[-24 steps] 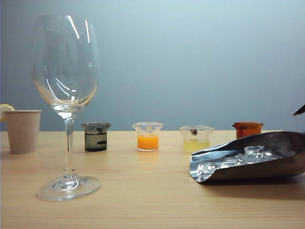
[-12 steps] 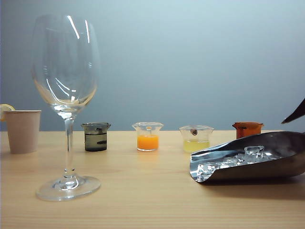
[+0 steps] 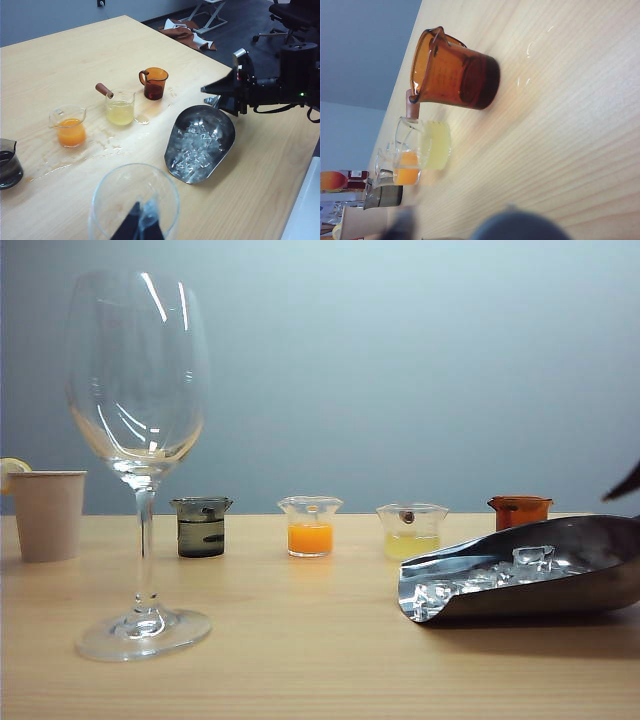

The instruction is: Pick up the ice scoop on the desk filled with ice cubes, pour the ice into the goblet, and finally put the scoop back on the table.

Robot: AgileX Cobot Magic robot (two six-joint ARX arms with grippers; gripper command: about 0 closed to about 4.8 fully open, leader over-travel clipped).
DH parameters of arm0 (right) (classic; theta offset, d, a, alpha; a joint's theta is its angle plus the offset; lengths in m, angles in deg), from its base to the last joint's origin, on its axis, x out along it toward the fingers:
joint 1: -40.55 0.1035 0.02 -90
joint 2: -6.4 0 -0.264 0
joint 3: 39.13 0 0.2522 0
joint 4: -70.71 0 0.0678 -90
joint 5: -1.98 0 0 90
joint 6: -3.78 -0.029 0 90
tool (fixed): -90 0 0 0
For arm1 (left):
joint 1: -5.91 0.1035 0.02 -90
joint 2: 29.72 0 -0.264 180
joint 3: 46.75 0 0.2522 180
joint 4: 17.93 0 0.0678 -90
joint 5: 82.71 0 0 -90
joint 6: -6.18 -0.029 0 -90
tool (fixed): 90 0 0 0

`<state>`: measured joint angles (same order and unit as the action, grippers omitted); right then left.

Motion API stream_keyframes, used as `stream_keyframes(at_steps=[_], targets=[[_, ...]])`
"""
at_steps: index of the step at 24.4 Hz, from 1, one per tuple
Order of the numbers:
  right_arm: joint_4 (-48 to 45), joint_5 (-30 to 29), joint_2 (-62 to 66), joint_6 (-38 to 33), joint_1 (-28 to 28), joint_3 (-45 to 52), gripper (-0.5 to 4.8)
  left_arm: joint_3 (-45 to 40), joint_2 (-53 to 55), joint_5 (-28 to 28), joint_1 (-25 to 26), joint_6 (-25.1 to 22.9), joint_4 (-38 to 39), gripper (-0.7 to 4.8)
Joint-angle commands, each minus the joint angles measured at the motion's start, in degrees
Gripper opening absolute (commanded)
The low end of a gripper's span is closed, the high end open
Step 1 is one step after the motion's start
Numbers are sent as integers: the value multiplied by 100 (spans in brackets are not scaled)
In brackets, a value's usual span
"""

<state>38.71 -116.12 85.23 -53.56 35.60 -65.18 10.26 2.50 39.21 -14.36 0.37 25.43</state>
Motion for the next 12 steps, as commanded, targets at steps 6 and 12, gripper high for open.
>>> stream_keyframes(at_steps=[6,12], targets=[[-74,-7,-20,13,0,-9,174,31,-11,-22,4,-20,-55,-5],[-33,-4,-20,13,0,-9,109,31,-11,-22,4,-20,-52,-5]])
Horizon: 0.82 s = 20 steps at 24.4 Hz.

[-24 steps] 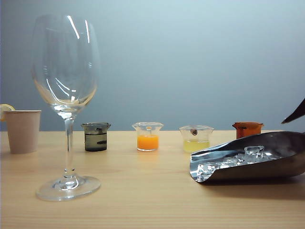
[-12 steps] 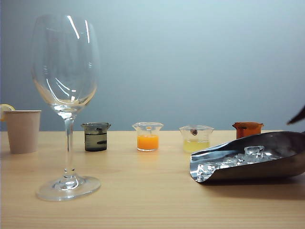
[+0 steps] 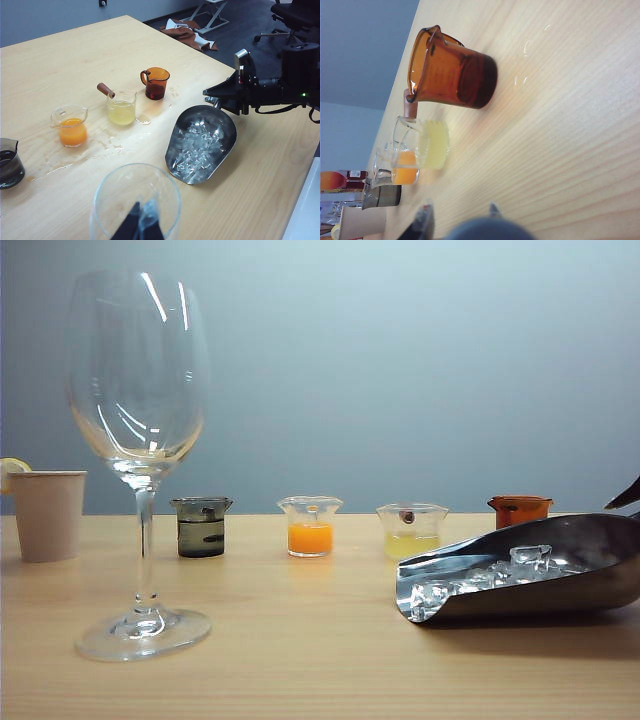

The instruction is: Pick up the ice scoop on the desk filled with ice cubes, pour the ice into the goblet, and finally put the scoop back on the table.

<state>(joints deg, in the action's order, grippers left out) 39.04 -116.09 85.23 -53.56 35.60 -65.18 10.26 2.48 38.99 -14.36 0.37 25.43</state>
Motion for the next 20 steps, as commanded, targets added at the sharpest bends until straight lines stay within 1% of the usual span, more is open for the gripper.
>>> stream_keyframes(at_steps=[1,2,7,12,15,20], targets=[[-55,-7,-15,13,-2,-9,82,31,-9,0,4,-20,-52,-5],[-39,-4,-13,13,0,-9,61,31,-9,0,4,-20,-52,-5],[0,9,-13,13,-2,-9,-3,31,-9,2,4,-20,-52,-5],[24,2,-13,-9,-2,-9,-3,31,-9,0,4,-20,-50,-5],[24,7,-11,-269,-2,-11,-3,31,-9,2,4,-20,-52,-5],[26,-13,-11,-407,-2,-9,-3,31,-9,0,4,-20,-52,-5]])
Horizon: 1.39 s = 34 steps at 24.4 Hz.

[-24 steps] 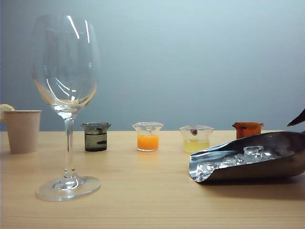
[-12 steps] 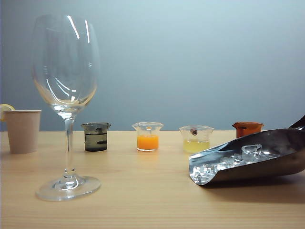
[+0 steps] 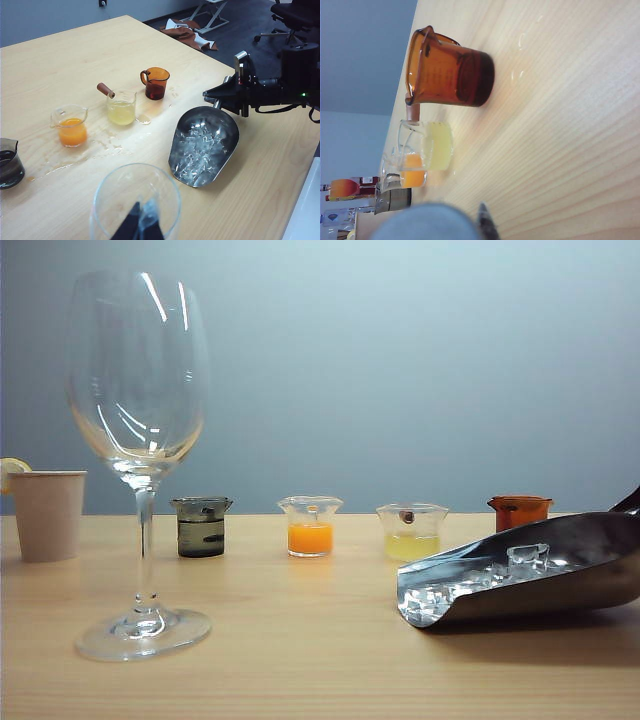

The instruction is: Pick up the ice scoop on the desk filled with ice cubes, pour the ice into the goblet, and finally put the scoop back on the table.

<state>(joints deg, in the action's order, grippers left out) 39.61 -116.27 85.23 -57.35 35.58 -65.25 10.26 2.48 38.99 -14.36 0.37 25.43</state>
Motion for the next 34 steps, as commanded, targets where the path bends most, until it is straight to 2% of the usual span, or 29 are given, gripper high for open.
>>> stream_keyframes(at_steps=[1,19,34], targets=[[-35,0,-11,-101,0,-2,-2,31,-9,0,4,-20,-50,-5],[-61,-299,-11,-256,0,-4,-2,31,-9,2,4,-20,-46,-5],[-345,-501,-11,-1108,0,-4,-2,31,-11,2,4,-20,-55,-5]])
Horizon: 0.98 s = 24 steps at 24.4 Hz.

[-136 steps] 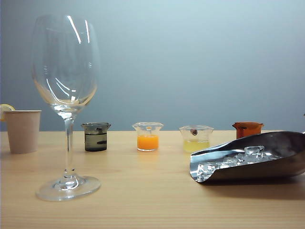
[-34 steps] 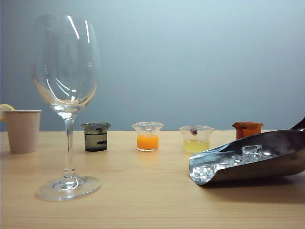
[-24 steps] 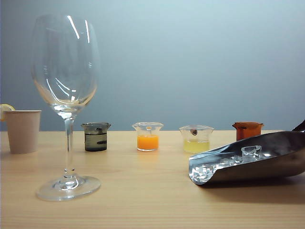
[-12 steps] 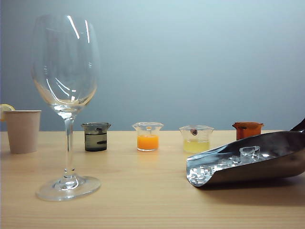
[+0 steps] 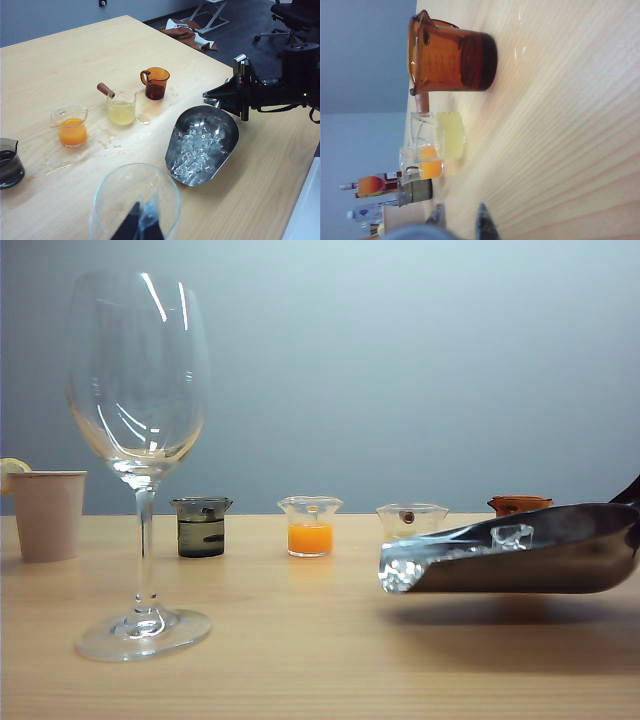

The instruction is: Pick up the ice scoop on the desk filled with ice cubes, pour the ice into the goblet, and finally put the scoop back on the table.

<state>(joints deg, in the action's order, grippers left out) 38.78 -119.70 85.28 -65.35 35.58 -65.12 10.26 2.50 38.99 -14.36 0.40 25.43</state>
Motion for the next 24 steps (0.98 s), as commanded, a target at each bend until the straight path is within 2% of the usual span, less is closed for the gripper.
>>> stream_keyframes(at_steps=[1,12,16,22,24], targets=[[-280,-173,-15,-352,2,-17,-2,31,-13,2,4,-22,-55,-5],[-901,-201,-17,-1134,9,-20,-3,33,-15,4,4,-22,-57,-5],[-881,-420,-17,-1239,13,-98,-3,33,-13,4,4,-22,-76,-5],[-831,-450,-24,-1445,50,-627,-5,33,-13,4,7,22,-310,-5],[-769,-450,-31,-1722,50,-831,-5,33,-13,4,7,22,-310,-5]])
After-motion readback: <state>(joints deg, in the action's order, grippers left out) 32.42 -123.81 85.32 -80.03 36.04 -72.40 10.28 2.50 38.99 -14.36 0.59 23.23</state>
